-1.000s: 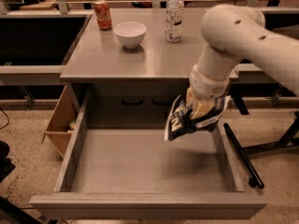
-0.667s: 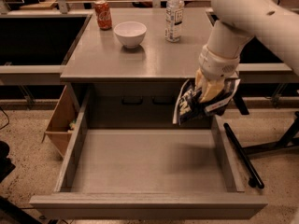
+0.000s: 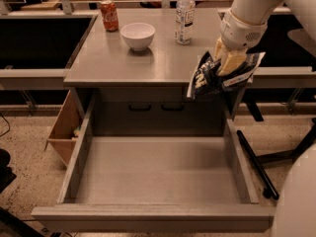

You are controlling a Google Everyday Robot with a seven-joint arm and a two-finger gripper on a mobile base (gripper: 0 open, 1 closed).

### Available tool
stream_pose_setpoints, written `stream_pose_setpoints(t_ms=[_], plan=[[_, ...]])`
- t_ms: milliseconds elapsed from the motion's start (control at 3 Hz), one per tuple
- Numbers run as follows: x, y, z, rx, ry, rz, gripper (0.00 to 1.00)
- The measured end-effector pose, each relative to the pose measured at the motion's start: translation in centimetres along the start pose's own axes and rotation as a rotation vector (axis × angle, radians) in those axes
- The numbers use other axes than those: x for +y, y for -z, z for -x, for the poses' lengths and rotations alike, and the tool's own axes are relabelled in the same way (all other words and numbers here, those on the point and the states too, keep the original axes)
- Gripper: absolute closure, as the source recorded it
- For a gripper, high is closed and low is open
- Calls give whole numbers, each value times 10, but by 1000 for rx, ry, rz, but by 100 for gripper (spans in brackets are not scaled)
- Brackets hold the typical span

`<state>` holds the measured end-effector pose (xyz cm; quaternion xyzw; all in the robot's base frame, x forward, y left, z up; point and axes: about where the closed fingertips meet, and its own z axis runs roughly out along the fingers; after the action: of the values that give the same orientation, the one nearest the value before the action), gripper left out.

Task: Pick blue chip bag from top drawer and place on counter

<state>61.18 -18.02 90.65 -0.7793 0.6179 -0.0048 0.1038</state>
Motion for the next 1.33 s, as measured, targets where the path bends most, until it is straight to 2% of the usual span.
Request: stream_pose_setpoints(t_ms=[333, 667, 1000, 1333], plan=[[0, 0, 0, 0, 0, 0, 100], [-24, 2, -1, 22, 21, -47, 100], [-69, 10, -4, 75, 64, -133, 100], [-103, 11, -5, 66, 75, -216, 100]])
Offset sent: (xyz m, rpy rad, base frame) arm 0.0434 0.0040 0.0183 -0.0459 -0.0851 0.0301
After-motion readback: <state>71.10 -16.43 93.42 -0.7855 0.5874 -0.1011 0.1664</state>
